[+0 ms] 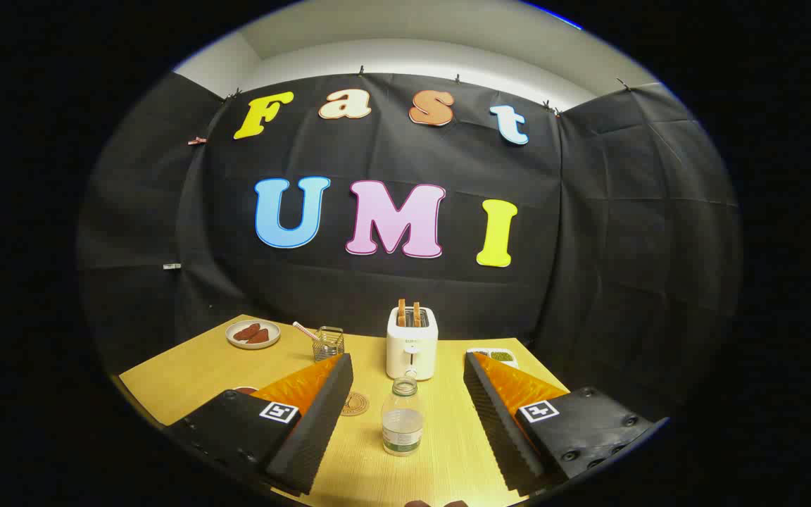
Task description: Take the bottle from table, then pour the juice into the cup, finally place the bottle on the coaster
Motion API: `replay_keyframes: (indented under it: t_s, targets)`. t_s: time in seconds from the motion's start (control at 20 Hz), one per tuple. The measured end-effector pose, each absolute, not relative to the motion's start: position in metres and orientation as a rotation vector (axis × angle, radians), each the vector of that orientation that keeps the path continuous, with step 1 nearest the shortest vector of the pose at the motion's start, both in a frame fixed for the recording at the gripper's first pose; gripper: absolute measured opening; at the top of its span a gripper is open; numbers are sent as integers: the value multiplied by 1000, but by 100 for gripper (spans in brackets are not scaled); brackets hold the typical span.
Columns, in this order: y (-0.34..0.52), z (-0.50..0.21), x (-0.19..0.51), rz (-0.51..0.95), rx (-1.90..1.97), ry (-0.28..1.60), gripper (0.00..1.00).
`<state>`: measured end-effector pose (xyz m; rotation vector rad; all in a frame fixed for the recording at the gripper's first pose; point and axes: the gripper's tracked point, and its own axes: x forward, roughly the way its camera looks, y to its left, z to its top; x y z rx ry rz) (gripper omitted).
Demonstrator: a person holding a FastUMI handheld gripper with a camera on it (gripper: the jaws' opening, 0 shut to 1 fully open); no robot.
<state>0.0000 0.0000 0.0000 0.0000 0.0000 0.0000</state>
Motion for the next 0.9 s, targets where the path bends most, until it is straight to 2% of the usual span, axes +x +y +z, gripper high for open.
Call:
replay_keyframes:
  t_s: [0.9]
  targets:
    - [15,-8,16,56,-8,28,97]
